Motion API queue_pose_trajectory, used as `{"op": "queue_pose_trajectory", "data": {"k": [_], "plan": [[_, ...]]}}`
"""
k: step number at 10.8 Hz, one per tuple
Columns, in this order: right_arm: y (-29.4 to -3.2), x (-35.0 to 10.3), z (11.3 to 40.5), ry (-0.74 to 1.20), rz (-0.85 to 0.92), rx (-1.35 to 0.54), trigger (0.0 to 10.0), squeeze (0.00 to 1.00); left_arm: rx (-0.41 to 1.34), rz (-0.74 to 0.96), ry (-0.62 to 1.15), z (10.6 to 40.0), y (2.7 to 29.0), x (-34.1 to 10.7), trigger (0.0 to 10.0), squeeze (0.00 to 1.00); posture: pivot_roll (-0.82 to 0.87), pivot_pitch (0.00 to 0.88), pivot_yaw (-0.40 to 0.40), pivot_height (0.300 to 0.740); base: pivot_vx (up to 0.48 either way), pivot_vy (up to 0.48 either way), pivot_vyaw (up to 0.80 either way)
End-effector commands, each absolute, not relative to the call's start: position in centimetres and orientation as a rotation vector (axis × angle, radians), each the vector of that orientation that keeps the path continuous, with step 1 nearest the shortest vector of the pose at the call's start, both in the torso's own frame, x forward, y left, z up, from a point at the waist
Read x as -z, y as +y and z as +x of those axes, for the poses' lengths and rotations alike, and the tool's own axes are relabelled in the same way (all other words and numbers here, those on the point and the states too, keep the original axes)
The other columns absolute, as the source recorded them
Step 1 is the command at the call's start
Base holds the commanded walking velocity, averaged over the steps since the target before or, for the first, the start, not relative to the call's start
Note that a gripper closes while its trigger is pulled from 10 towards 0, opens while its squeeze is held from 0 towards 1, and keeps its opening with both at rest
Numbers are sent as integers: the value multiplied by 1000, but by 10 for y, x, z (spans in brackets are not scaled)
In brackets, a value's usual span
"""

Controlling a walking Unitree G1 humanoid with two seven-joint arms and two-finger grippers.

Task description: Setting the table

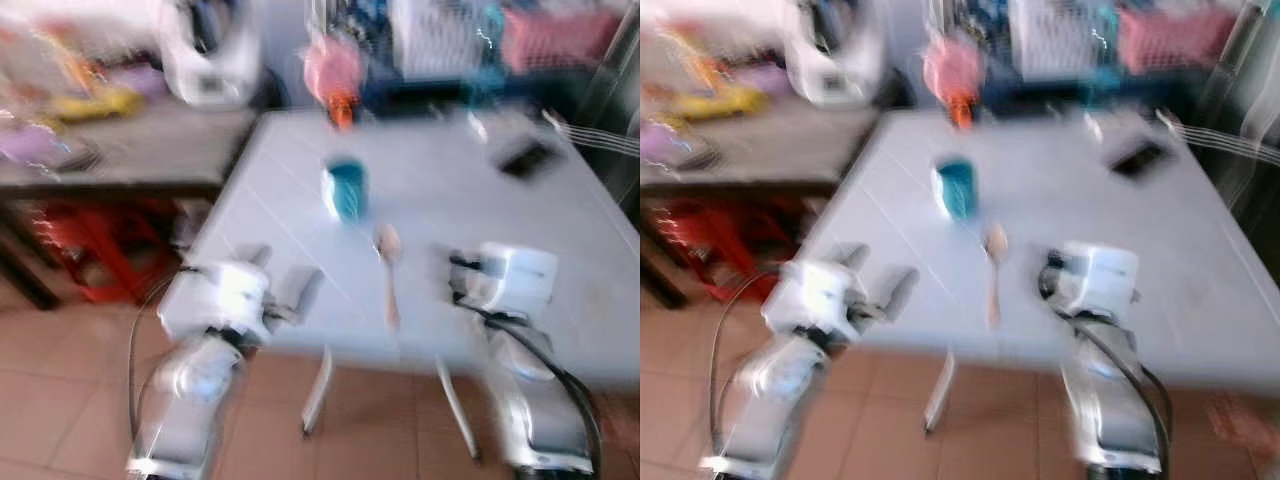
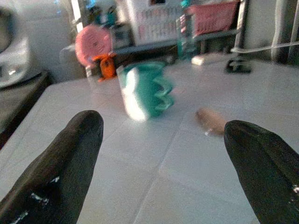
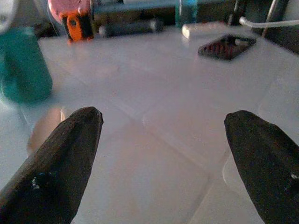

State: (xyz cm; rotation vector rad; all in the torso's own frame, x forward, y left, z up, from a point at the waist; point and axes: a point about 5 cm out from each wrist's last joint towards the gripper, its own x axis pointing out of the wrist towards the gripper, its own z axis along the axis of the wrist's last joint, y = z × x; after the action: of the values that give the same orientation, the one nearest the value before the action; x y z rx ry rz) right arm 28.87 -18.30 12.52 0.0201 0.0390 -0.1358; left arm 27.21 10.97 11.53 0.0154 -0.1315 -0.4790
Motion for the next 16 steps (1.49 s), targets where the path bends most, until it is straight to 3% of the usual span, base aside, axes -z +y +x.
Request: {"op": "queue_pose_trajectory", "data": {"k": [1, 9, 12, 16], "plan": [[-166, -132, 291, 11, 38, 86, 10000, 0, 435, 43, -120, 272, 126, -115, 10000, 0, -44, 0, 87, 740, 277, 0, 0], [-141, -125, 282, 104, 123, -15, 10000, 0, 572, 125, -52, 249, 154, -101, 10000, 0, -36, 0, 91, 740, 0, 0, 0], [-134, -107, 275, 289, 169, -11, 10000, 0, 645, 140, -55, 246, 152, -101, 10000, 0, -39, 0, 92, 740, 0, 0, 0], [-127, -101, 272, 345, 323, -4, 10000, 0, 701, 156, -65, 242, 150, -100, 10000, 0, -42, 0, 88, 740, 0, 0, 0]]}}
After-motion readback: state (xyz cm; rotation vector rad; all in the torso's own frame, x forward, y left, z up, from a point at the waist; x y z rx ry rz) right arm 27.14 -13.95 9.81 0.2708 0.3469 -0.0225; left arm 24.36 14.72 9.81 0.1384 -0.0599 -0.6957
